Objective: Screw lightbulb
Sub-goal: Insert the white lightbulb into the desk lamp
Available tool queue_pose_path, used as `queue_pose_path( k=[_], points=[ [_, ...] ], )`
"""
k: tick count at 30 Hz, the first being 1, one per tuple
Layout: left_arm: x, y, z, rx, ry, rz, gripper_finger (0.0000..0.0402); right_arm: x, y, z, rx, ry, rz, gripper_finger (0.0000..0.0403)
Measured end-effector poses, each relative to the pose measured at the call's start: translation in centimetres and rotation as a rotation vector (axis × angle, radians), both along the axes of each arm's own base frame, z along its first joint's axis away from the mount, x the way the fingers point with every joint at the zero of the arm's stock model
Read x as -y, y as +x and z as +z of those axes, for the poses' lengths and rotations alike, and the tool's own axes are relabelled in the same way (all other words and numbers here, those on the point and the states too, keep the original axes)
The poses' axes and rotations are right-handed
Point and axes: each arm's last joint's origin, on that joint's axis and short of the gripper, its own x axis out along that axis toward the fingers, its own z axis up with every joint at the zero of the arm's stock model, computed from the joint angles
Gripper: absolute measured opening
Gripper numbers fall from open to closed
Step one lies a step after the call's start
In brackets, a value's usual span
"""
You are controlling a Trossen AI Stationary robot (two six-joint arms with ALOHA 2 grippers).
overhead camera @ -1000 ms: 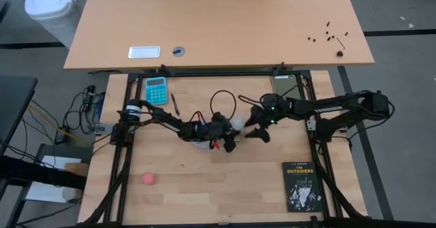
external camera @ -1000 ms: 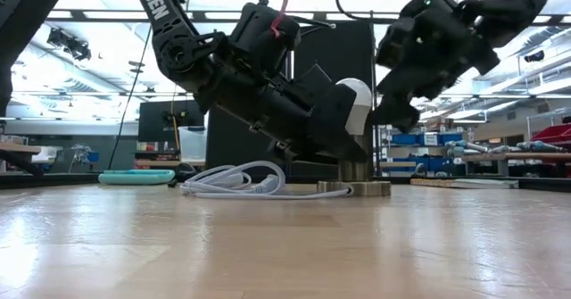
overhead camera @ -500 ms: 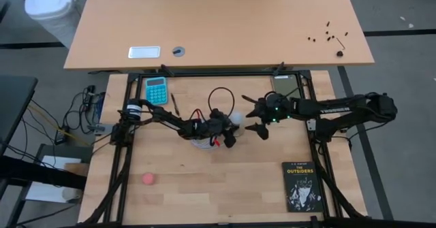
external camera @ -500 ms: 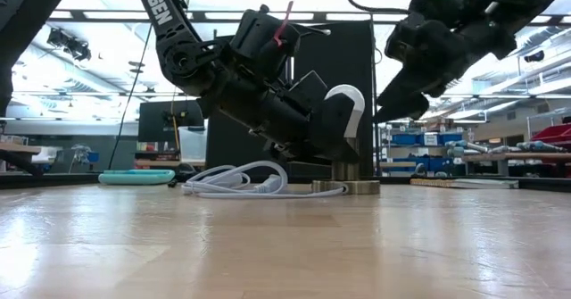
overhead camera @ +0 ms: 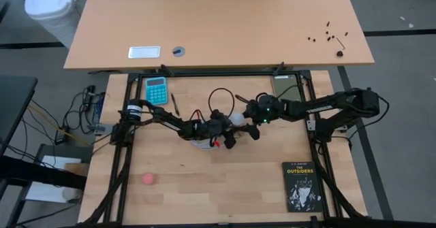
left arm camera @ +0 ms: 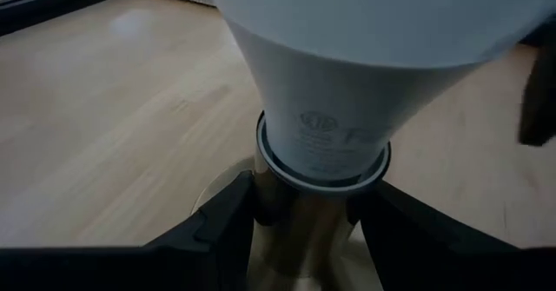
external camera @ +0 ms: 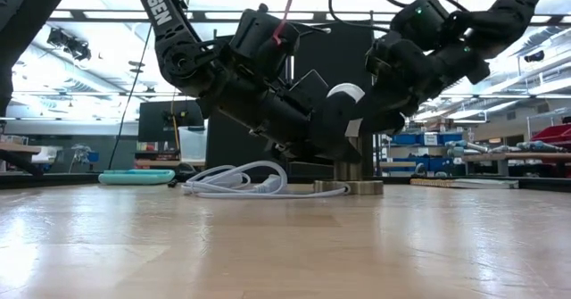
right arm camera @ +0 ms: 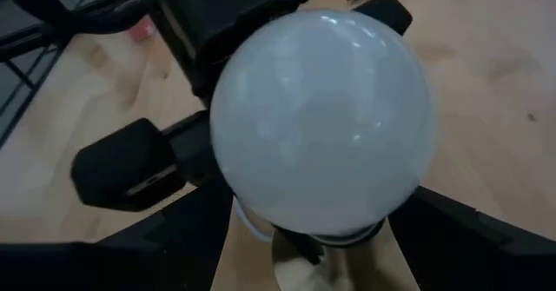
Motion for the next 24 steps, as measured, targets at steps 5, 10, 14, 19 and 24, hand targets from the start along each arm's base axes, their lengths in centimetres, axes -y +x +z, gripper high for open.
queue_pose_path(
  k=[5,10,14,19,24],
  points=[
    [0.1,0.0,-0.1,-0.005,-0.016,-0.002,0.0193,-0.3,-0.1,0.2,0.005,0.056,0.076,0.0307],
    [0.1,-0.1,-0.1,-0.016,-0.021,-0.003,0.0193,-0.9,-1.0,0.4,-0.054,0.142,0.147,0.0307],
    [-0.3,-0.2,-0.2,-0.023,0.000,0.061,0.0193,-1.8,-2.0,1.8,-0.028,0.253,0.310,0.0307],
    [-0.5,-0.2,-0.2,-0.022,0.005,0.073,0.0193,-2.5,-3.0,3.1,-0.034,0.171,0.252,0.0307],
    [-0.4,-0.1,-0.1,-0.007,-0.004,0.045,0.0193,-1.3,-3.0,2.2,-0.110,-0.033,0.001,0.0307]
  ],
)
